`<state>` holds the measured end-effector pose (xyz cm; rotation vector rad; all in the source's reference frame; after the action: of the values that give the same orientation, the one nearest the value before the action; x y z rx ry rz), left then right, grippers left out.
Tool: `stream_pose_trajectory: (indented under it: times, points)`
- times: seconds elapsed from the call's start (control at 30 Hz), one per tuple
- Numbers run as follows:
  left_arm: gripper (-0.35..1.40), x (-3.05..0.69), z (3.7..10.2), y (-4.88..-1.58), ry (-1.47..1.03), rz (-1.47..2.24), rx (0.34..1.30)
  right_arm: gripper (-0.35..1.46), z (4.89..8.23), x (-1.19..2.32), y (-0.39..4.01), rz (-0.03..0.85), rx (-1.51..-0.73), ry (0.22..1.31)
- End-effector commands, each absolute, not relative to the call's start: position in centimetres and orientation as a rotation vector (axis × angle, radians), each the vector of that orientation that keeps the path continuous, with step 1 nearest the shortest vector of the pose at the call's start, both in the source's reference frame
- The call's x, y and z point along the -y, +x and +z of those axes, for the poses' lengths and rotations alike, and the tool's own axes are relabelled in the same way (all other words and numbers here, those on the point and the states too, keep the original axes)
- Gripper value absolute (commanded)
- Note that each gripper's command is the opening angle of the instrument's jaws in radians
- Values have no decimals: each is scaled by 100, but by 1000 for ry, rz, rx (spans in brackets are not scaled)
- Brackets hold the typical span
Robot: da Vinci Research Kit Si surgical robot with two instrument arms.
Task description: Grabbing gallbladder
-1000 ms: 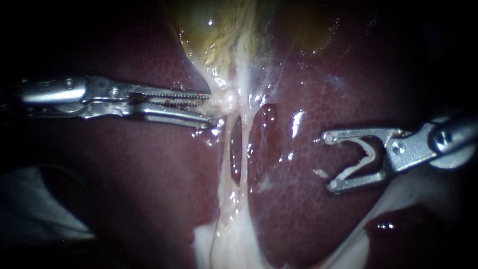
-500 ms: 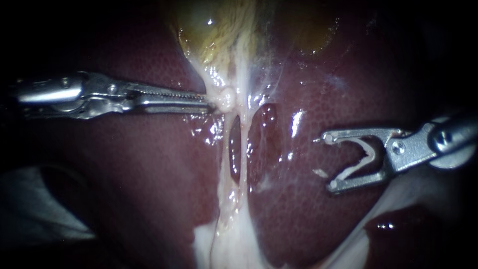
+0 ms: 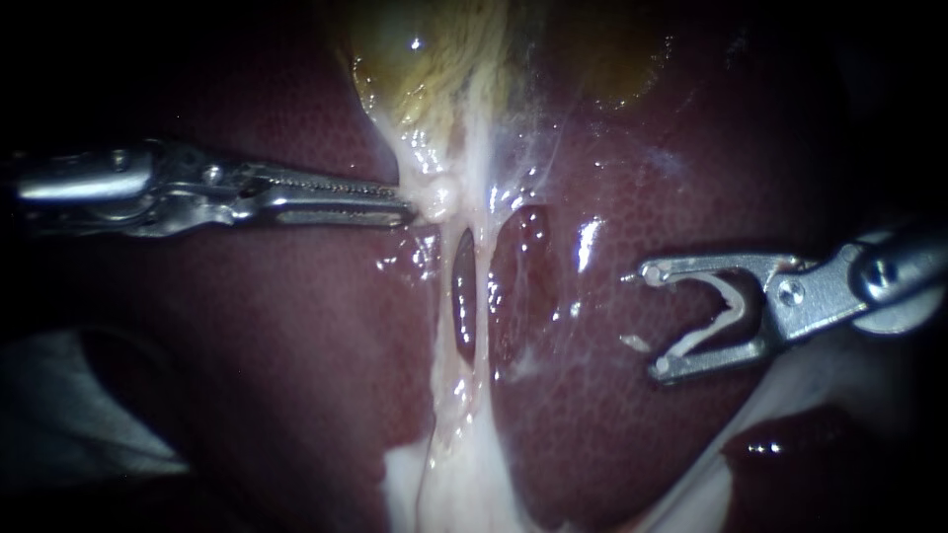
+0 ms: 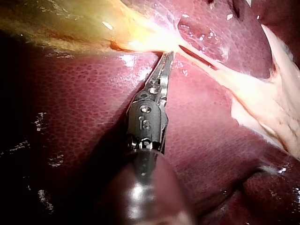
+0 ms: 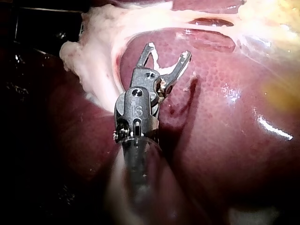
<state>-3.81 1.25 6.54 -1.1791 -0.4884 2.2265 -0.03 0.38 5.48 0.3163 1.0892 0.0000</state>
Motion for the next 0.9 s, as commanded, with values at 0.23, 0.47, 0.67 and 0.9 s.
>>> stream_pose_trajectory:
  times: [0.23, 0.47, 0.67, 0.9]
  points:
    - [-35, -126, 653, -380, -1178, 2222, 498, 50, 548, -38, -3, 0, -1089, 316]
    - [-35, -126, 652, -379, -1178, 2222, 500, 50, 548, -38, -3, 0, -1089, 316]
    - [-35, -127, 650, -378, -1178, 2221, 502, 50, 548, -38, -3, 0, -1089, 316]
    - [-35, -135, 634, -367, -1181, 2218, 521, 50, 548, -38, -4, -1, -1089, 317]
